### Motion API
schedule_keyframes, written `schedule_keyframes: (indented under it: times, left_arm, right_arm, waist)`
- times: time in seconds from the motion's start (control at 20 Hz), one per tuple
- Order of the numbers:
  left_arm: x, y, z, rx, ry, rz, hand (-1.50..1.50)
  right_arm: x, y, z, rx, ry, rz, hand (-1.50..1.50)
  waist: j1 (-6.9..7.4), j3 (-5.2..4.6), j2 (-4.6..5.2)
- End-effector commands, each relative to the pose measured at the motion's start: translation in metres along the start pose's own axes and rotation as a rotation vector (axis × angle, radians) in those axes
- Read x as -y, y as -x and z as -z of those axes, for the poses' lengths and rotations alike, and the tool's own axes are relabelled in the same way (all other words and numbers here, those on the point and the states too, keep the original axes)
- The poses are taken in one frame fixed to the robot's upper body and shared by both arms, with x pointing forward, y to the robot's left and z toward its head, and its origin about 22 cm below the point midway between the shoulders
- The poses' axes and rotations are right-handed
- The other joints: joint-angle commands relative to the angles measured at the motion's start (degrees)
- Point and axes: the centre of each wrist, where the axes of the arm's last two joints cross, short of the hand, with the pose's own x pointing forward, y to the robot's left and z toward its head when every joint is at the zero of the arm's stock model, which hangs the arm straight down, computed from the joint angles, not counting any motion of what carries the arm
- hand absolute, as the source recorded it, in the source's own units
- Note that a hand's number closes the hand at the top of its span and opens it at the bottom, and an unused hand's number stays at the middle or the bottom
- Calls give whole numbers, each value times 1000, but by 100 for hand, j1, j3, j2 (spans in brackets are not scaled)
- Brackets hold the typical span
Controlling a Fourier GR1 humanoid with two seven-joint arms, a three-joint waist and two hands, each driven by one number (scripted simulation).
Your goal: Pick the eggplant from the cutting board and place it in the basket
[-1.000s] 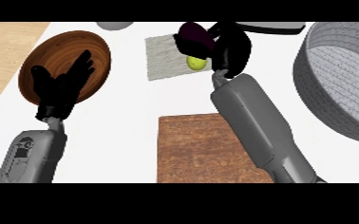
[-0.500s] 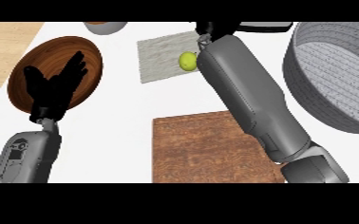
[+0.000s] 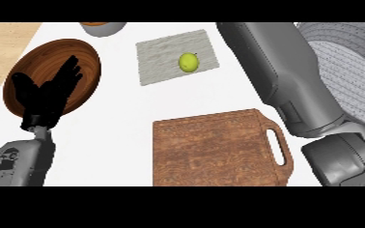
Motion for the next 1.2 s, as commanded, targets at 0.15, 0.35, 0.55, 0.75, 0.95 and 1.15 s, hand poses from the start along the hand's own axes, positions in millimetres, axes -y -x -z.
schedule_keyframes:
  times: [0.15, 0.35, 0.55, 0.75, 0.95, 1.15]
  left_arm:
    - [-8, -2, 2, -1, -4, 17, 0]
    - [7, 15, -8, -11, -5, -4, 0]
    - [-2, 7, -3, -7, -31, -14, 0]
    - [4, 5, -5, -2, -17, -1, 0]
    - [-3, 16, -7, -4, -46, -8, 0]
    - [4, 16, -10, -15, -26, 12, 0]
  right_arm:
    - [21, 11, 59, -184, 135, -40, 150]
    - [10, 35, 68, -231, 177, -150, 150]
    - [29, 47, 99, -278, 209, -171, 150]
    - [6, 93, 98, -286, 207, -196, 150]
    - [19, 117, 120, -292, 198, -230, 150]
    - [16, 164, 129, -300, 229, -167, 150]
  waist:
    - [-16, 1, 32]
    - [-59, 2, -1]
    - [-109, 5, -10]
    - [-150, 8, -20]
    - [-192, 7, -35]
    - [-178, 13, -25]
